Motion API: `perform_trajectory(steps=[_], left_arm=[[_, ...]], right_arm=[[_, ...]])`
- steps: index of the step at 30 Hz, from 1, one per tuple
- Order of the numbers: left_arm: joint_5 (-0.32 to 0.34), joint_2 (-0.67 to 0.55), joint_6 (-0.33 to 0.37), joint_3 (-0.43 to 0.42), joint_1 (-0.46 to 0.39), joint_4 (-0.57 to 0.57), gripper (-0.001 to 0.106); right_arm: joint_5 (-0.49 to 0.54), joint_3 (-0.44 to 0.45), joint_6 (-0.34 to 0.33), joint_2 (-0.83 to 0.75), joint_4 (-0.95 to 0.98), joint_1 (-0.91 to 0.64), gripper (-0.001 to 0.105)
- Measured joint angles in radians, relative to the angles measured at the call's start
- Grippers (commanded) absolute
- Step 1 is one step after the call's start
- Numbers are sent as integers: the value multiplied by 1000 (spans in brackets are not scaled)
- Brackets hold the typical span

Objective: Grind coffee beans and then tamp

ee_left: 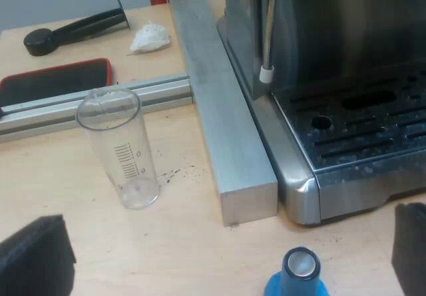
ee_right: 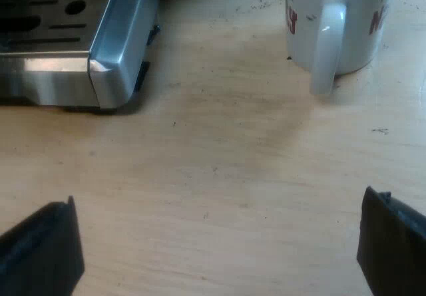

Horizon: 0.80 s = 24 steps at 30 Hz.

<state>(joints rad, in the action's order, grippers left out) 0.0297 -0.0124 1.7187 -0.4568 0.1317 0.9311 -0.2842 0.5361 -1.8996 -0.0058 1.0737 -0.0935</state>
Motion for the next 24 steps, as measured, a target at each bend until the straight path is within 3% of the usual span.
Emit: perform_trajectory(steps=[9, 24], left_arm=[[65, 0, 0, 0, 0, 0, 105], [69, 0, 0, 0, 0, 0, 105]], right_arm=[[19, 0, 0, 0, 0, 0, 85], [19, 0, 0, 0, 0, 0, 85]])
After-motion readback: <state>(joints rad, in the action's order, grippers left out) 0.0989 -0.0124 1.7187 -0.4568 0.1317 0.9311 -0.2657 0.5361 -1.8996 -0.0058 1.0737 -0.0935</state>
